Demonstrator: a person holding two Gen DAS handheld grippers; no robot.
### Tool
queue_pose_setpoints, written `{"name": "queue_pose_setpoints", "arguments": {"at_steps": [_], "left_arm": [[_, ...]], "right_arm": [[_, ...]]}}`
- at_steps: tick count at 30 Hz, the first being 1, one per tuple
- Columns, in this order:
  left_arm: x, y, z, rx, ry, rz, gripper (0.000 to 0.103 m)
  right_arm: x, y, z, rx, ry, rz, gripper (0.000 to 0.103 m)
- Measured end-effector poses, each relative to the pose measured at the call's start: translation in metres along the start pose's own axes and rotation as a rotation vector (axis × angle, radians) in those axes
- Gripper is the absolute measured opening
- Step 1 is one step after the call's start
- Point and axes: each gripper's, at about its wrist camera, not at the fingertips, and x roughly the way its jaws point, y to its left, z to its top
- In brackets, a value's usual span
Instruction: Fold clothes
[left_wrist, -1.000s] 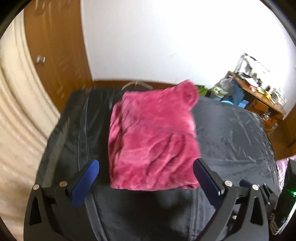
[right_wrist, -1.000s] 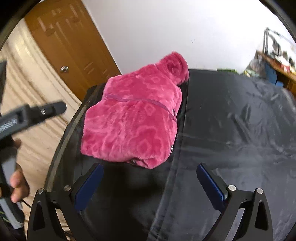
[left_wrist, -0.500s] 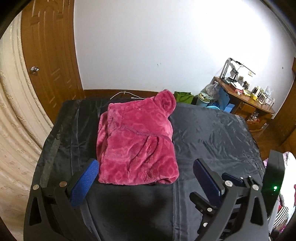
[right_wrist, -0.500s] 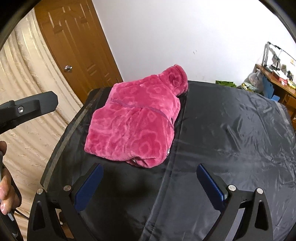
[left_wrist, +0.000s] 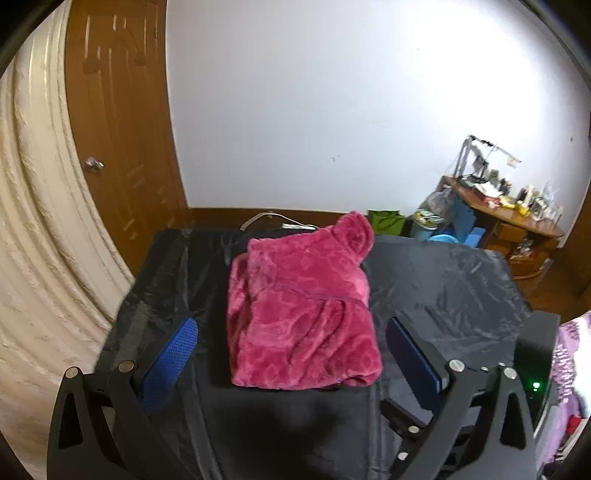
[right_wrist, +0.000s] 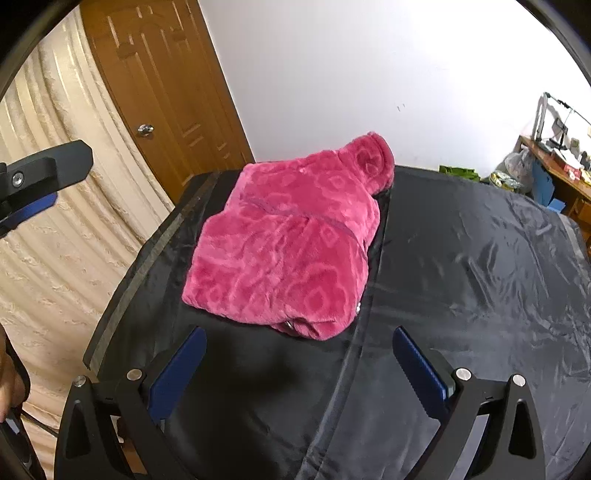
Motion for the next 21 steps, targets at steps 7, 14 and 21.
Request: {"name": "queue_pose_setpoints", "arguments": {"at_steps": [7, 14, 21], "left_arm": [[0.009, 0.016, -0.003, -0.046, 0.058, -0.002, 0.102], [0.054, 0.052, -0.013, -0.116, 0.160, 0.013, 0.102], [0.126, 0.082, -0.004, -0.129, 0.231, -0.006, 0.102]], "right_arm": [[-0.002, 0.003, 0.000, -0.008, -0.006, 0.010, 0.103], [0.009, -0.016, 0.007, 0.038, -0.023, 0.046, 0.103], [0.054, -0.040, 0.041, 0.123, -0.002, 0.059, 0.103]]}}
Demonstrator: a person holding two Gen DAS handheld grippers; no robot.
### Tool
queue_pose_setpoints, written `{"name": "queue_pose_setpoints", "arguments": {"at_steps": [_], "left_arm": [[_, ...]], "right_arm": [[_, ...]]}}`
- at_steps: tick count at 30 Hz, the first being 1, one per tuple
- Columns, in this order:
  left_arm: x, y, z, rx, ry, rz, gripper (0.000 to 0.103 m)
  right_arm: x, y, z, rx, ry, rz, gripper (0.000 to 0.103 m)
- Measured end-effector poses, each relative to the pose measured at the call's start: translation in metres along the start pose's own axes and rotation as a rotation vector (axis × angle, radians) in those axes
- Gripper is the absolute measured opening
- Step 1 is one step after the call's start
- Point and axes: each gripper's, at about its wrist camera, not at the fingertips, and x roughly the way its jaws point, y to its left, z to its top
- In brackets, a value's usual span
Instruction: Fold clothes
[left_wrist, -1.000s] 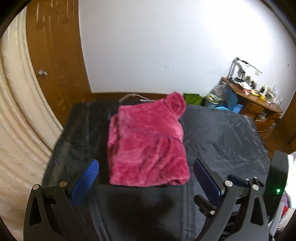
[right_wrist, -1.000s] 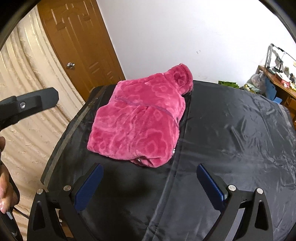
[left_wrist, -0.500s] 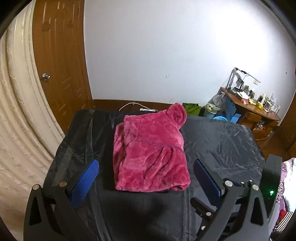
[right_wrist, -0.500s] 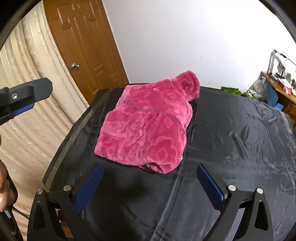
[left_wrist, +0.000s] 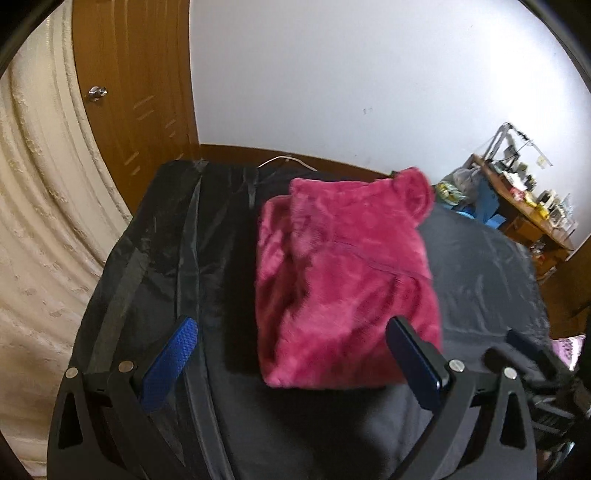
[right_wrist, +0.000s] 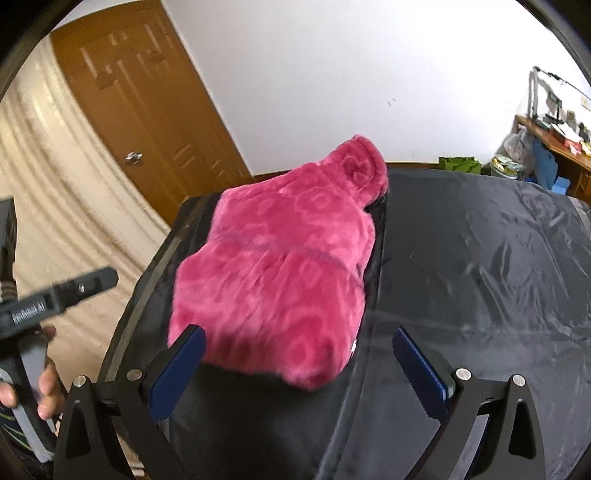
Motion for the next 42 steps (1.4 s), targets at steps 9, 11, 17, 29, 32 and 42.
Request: {"name": "queue_pose_setpoints", "arguments": {"at_steps": [9, 11, 17, 29, 32, 42], "left_arm": [[0.110, 0.026, 0.039, -0.003, 0.168, -0.112, 0.102], [0.133, 0.031, 0.043, -0.006, 0.201, -0.120, 0.102], [0.173, 0.053, 0.049, -0.052, 0.242, -0.223, 0.103], [0.217, 0.091, 0.041, -0.172, 0.375, -0.521, 0.103], [0.222, 0.096, 0.037, -0.179, 0.385, -0.563, 0.103], [0.236, 0.113, 0.030, -0.203, 0.422, -0.644, 0.103]], "right_arm": [[0.094, -0.026, 0.036, 0.116, 0.106, 0.024, 0.103], [0.116, -0.031, 0.041, 0.140, 0.132, 0.039, 0.103], [0.155, -0.052, 0.053, 0.219, 0.161, 0.186, 0.103], [0.196, -0.074, 0.049, 0.273, 0.239, 0.437, 0.103], [0.203, -0.077, 0.044, 0.287, 0.254, 0.488, 0.103], [0.240, -0.059, 0.021, 0.315, 0.328, 0.586, 0.103]]}}
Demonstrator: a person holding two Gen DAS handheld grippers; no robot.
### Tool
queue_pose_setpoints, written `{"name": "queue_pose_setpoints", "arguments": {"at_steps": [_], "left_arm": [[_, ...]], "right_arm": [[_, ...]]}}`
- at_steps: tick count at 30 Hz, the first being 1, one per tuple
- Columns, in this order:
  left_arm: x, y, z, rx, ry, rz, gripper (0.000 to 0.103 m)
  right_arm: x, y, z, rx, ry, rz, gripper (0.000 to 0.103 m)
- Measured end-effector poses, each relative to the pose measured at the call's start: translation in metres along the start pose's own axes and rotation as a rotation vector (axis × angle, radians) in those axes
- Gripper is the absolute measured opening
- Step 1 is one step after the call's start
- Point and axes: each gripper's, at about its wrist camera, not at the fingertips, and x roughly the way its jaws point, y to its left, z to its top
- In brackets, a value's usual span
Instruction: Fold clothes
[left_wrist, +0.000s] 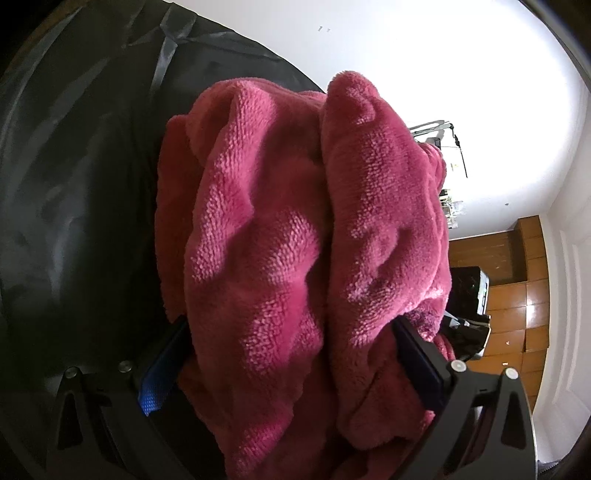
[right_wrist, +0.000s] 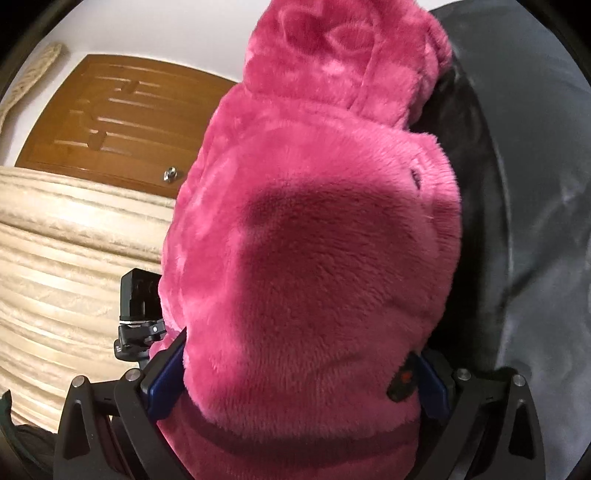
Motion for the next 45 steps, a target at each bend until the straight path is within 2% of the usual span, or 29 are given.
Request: {"name": "queue_pose_setpoints", "arguments": {"at_steps": [4, 8, 13, 19, 21, 25, 30, 37, 41, 45], "left_arm": [[0.001, 0.005, 0.000, 0.010, 0.007, -0.021, 0.103], [0.001, 0.007, -0.001, 0.023, 0.007, -0.032, 0.102], [-0.002, 0.009, -0.003, 0.027, -0.003, -0.041, 0.098], [-0.011, 0.001, -0.006, 0.040, -0.010, -0.061, 0.085], [-0.009, -0.010, -0.006, 0.052, -0.009, -0.072, 0.084], [0.001, -0.037, -0.014, 0.086, 0.000, -0.103, 0.084], [0.033, -0.090, -0.043, 0.140, 0.018, -0.127, 0.084], [0.109, -0.172, -0.088, 0.177, 0.060, -0.146, 0.084], [0.152, -0.210, -0.101, 0.203, 0.081, -0.154, 0.084], [0.187, -0.237, -0.099, 0.217, 0.096, -0.160, 0.084]], "right_arm": [[0.020, 0.000, -0.007, 0.013, 0.011, -0.001, 0.103], [0.039, 0.009, -0.016, 0.014, -0.004, -0.038, 0.102], [0.053, 0.025, -0.029, 0.014, -0.047, -0.061, 0.083], [0.052, 0.041, -0.051, 0.002, -0.120, -0.082, 0.078], [0.043, 0.045, -0.060, -0.014, -0.152, -0.085, 0.077], [0.017, 0.049, -0.076, -0.049, -0.203, -0.102, 0.077], [-0.032, 0.038, -0.102, -0.081, -0.252, -0.136, 0.077], [-0.118, -0.007, -0.145, -0.045, -0.319, -0.189, 0.077], [-0.182, -0.046, -0.161, -0.023, -0.364, -0.205, 0.077], [-0.220, -0.073, -0.169, -0.014, -0.401, -0.223, 0.077]]}}
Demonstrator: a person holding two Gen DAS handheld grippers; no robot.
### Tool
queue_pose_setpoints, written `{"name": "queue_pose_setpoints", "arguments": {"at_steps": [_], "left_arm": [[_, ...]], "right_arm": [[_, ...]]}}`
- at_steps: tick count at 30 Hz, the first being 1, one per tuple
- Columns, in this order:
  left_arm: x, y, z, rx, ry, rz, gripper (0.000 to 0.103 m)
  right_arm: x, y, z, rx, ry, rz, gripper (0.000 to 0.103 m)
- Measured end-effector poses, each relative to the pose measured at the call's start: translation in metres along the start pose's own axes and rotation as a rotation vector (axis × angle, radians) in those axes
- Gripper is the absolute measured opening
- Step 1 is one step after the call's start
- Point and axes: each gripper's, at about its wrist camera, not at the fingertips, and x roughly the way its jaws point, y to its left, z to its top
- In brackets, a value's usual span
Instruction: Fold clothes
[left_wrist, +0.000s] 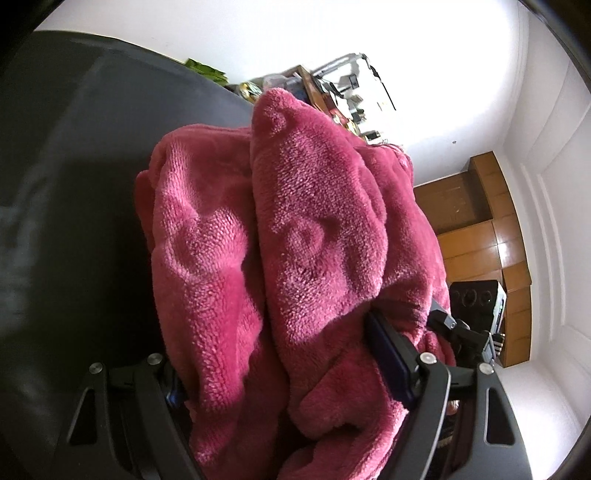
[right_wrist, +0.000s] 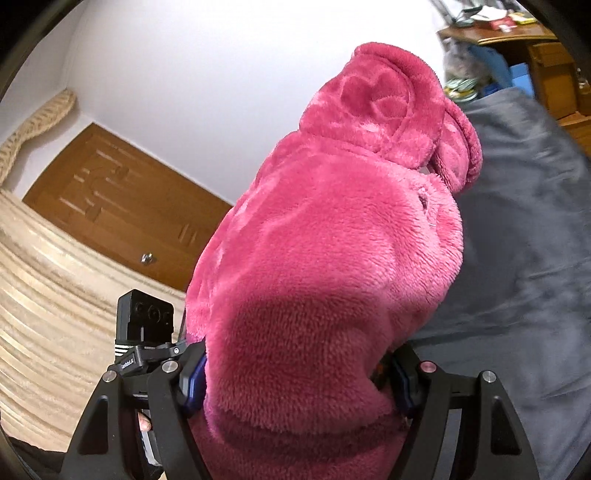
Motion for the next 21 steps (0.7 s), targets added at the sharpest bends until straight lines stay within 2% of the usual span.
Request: {"name": "queue_pose_setpoints", "arguments": {"at_steps": [4, 10, 14, 17, 21], "left_arm": [[0.031, -0.014, 0.021, 0.020, 0.012, 0.015, 0.084], [0.097, -0.039, 0.049, 0.044, 0.020, 0.082, 0.084], [0.115, -0.028, 0.052, 0.049, 0.037, 0.154, 0.084], [0.123, -0.021, 0.050, 0.069, 0.052, 0.211, 0.085], [0.126, -0.022, 0.044, 0.119, 0.065, 0.283, 0.092]], "right_arm": [[-0.012, -0.031, 0.009, 0.015, -0.028, -0.017, 0.077], [0.021, -0.066, 0.027, 0.041, -0.034, -0.026, 0.078], [0.054, -0.088, 0.030, 0.029, -0.009, -0.063, 0.079], [0.072, -0.102, 0.021, 0.021, 0.019, -0.111, 0.084], [0.090, -0.095, 0.006, 0.029, 0.015, -0.160, 0.091]]}}
